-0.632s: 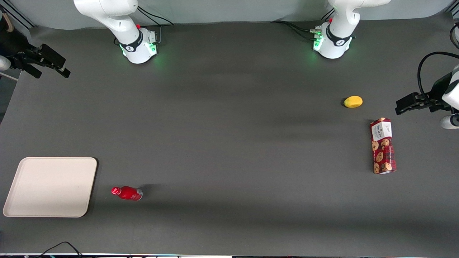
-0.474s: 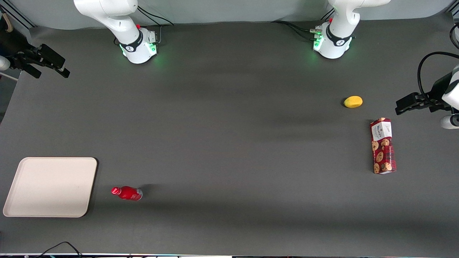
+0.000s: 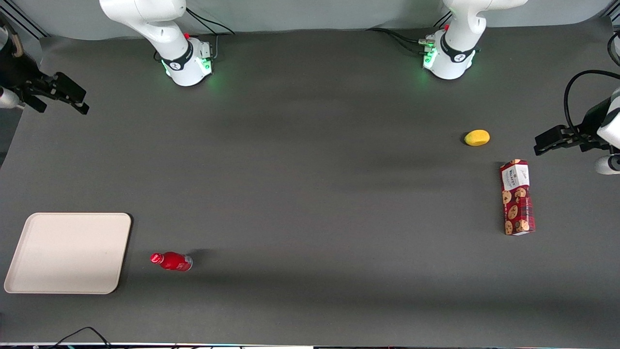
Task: Place coke bottle on tray
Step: 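Move the open right gripper toward the red Coca-Cola bottle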
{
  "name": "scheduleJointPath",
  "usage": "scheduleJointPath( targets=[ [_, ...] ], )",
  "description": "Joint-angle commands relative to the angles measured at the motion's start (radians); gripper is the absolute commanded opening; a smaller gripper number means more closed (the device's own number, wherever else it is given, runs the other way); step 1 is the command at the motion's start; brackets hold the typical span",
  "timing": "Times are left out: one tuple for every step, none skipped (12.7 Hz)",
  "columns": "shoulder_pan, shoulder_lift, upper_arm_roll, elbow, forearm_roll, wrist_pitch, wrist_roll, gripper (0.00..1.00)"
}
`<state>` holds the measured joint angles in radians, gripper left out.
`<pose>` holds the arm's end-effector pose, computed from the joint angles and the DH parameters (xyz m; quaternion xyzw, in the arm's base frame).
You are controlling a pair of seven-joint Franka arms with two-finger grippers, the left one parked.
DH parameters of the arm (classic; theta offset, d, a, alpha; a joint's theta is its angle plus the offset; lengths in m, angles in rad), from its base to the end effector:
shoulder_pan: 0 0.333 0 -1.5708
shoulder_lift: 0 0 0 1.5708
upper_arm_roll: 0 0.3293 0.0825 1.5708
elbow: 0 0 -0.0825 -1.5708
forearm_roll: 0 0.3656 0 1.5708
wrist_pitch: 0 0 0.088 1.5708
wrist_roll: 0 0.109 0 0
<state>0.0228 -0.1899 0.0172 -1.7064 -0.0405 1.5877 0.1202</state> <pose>0.4747 0.0156 0.6718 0.9983 -0.0405 0.0372 0.0190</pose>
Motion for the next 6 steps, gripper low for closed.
scheduleJointPath(
  targets=[
    [0.013,0.234,-0.005,0.262,-0.003,-0.021,-0.01,1.0],
    [0.014,0.342,-0.002,0.356,-0.001,-0.015,-0.019,1.0],
    [0.017,0.447,0.01,0.429,-0.002,0.021,-0.02,1.0],
    [0.016,0.53,0.029,0.465,-0.004,0.094,-0.02,1.0],
    [0.016,0.594,0.03,0.465,-0.001,0.179,-0.02,1.0],
    [0.017,0.669,0.032,0.464,-0.001,0.269,-0.019,1.0]
  ],
)
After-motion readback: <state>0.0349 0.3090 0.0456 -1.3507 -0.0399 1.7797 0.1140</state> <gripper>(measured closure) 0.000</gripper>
